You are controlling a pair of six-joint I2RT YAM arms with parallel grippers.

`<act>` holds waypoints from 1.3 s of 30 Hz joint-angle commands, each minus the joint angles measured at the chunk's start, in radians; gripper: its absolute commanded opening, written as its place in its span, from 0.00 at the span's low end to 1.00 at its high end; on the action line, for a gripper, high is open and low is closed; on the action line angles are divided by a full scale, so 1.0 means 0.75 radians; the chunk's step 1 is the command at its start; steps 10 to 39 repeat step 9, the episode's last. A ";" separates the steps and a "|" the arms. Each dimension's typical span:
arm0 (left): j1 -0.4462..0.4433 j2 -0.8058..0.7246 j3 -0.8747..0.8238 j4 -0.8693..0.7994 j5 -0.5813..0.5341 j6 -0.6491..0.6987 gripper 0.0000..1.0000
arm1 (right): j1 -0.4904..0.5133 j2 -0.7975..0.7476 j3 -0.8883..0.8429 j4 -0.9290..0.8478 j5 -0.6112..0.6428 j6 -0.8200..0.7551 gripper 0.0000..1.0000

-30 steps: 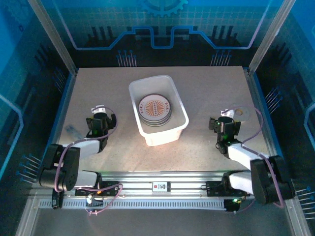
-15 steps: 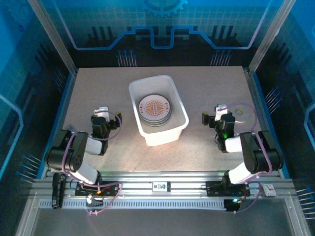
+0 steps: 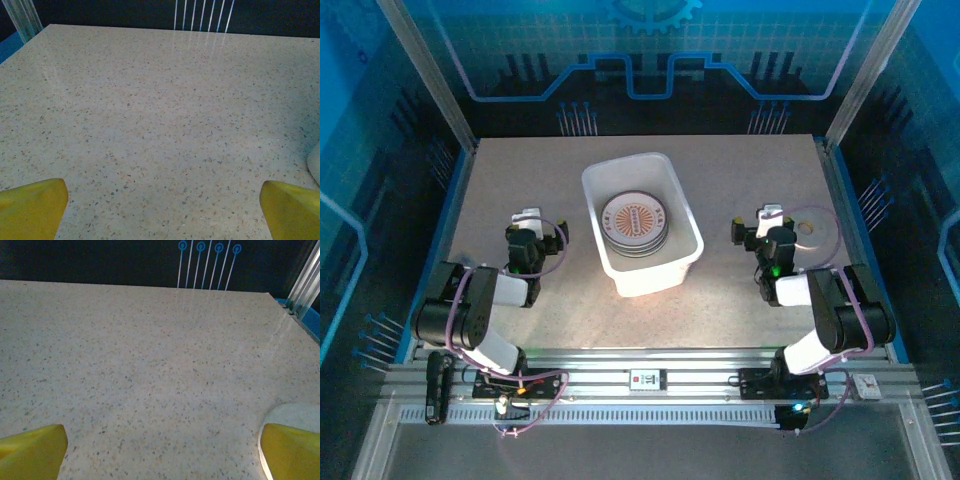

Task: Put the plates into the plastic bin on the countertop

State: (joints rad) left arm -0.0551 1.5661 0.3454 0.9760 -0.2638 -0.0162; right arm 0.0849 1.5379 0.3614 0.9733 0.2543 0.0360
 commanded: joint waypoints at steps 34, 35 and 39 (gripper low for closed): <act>0.010 -0.012 0.024 -0.009 0.019 0.020 0.99 | 0.016 0.009 0.018 -0.041 0.016 -0.023 1.00; 0.010 -0.012 0.024 -0.009 0.019 0.020 0.99 | 0.016 0.009 0.018 -0.041 0.016 -0.023 1.00; 0.010 -0.012 0.024 -0.009 0.019 0.020 0.99 | 0.016 0.009 0.018 -0.041 0.016 -0.023 1.00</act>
